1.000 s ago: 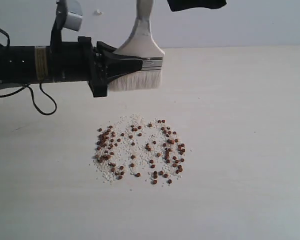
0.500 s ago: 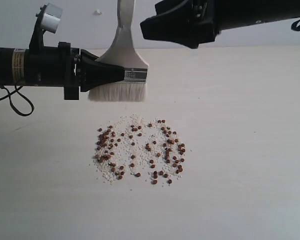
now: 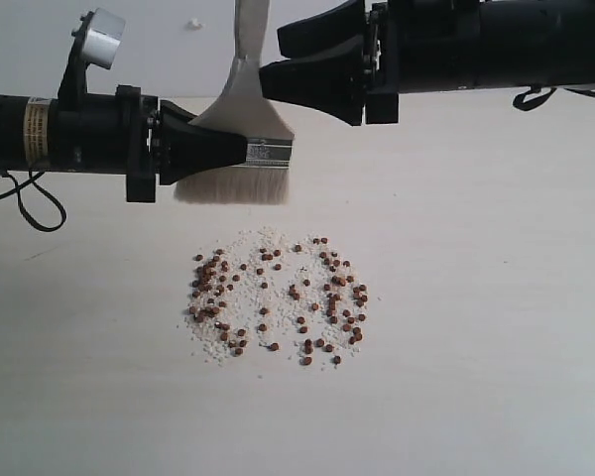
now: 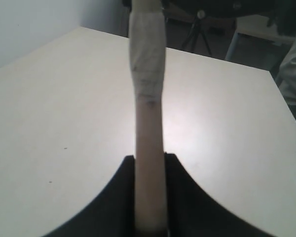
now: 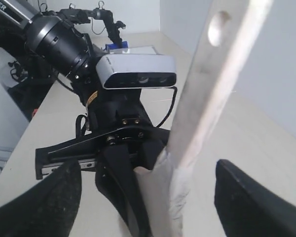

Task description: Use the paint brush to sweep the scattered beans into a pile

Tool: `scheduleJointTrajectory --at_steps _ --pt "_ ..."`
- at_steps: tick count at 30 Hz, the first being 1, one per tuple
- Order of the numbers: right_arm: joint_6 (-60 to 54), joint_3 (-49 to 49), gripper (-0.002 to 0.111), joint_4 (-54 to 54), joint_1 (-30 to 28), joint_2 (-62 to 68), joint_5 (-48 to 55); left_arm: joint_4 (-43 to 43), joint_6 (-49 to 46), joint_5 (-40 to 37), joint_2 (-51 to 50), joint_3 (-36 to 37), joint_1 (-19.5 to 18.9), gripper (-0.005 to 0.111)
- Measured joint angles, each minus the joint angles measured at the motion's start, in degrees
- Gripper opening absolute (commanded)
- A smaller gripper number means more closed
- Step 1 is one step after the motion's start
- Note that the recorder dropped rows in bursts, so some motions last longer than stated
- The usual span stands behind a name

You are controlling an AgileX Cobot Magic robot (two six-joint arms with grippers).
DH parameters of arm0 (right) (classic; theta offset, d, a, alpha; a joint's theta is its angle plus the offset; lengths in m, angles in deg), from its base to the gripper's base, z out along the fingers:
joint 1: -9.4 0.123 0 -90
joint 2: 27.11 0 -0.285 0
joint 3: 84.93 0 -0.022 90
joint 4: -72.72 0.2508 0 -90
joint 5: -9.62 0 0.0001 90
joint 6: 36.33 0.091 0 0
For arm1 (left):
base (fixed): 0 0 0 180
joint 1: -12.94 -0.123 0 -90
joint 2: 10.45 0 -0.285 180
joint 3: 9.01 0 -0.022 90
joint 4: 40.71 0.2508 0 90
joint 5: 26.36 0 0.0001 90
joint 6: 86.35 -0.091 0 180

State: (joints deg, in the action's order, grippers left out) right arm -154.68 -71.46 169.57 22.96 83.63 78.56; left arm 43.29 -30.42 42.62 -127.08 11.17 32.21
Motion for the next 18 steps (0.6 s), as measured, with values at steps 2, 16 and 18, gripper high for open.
scheduleJointTrajectory --at_steps 2,16,18 --pt "-0.8 0.0 0.069 1.2 0.0 0.7 0.3 0.0 -0.6 0.0 0.0 0.0 0.0 0.000" --pt "-1.6 0.0 0.069 2.1 0.0 3.4 0.3 0.0 -5.4 0.0 0.0 0.0 0.4 0.000" --pt "-1.6 0.0 0.069 2.3 0.1 3.4 0.3 -0.3 -5.8 0.0 0.0 0.0 1.1 0.000"
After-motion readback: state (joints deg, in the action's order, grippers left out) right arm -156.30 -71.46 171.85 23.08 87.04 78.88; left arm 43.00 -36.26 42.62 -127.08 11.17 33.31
